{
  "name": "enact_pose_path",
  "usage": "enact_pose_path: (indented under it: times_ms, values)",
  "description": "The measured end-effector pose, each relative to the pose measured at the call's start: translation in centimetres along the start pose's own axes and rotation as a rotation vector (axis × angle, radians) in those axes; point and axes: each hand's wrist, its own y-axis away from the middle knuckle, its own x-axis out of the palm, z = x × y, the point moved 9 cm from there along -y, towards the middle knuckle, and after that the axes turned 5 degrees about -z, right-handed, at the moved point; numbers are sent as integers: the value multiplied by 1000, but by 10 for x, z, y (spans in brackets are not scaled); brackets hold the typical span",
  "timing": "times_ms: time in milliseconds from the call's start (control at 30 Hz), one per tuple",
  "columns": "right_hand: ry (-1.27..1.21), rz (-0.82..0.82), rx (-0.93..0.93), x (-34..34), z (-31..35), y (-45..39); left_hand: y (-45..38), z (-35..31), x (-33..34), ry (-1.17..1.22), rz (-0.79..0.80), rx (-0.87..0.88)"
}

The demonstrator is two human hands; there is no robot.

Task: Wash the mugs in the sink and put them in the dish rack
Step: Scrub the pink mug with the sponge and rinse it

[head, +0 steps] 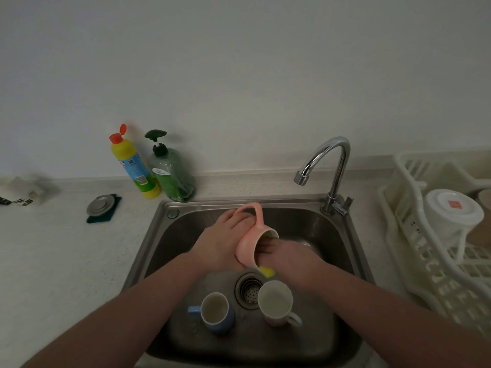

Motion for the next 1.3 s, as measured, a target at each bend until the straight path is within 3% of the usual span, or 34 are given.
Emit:
enact_pose_path:
  times_ms: [167, 367, 433, 733, 800, 867, 1033, 1133, 1300]
  values:
    - [-104, -82, 41, 5, 2, 2, -1, -7, -4, 40, -1, 53]
    - [-526, -353, 295, -28, 1, 4, -6, -1, -20, 86, -98, 9]
    - [-572, -356, 309, -34, -2, 3, -8, 1, -22, 69, -129, 11]
    - [3, 2, 2, -15, -2, 2, -12, -3, -13, 23, -22, 80]
    - [-55, -32, 58, -13, -3, 2, -10, -1, -10, 41, 25, 44]
    - [-269, -114, 175, -17, -3, 2, -9, 3, -8, 87, 53, -8]
    - [-595, -293, 355, -36, -6, 7, -10, 3, -20, 91, -73, -6]
    - [-508, -240, 304, -35, -5, 5, -11, 12, -14, 57, -14, -63]
    - [-98, -52, 79, -19, -3, 4, -13, 1, -13, 28, -8, 41]
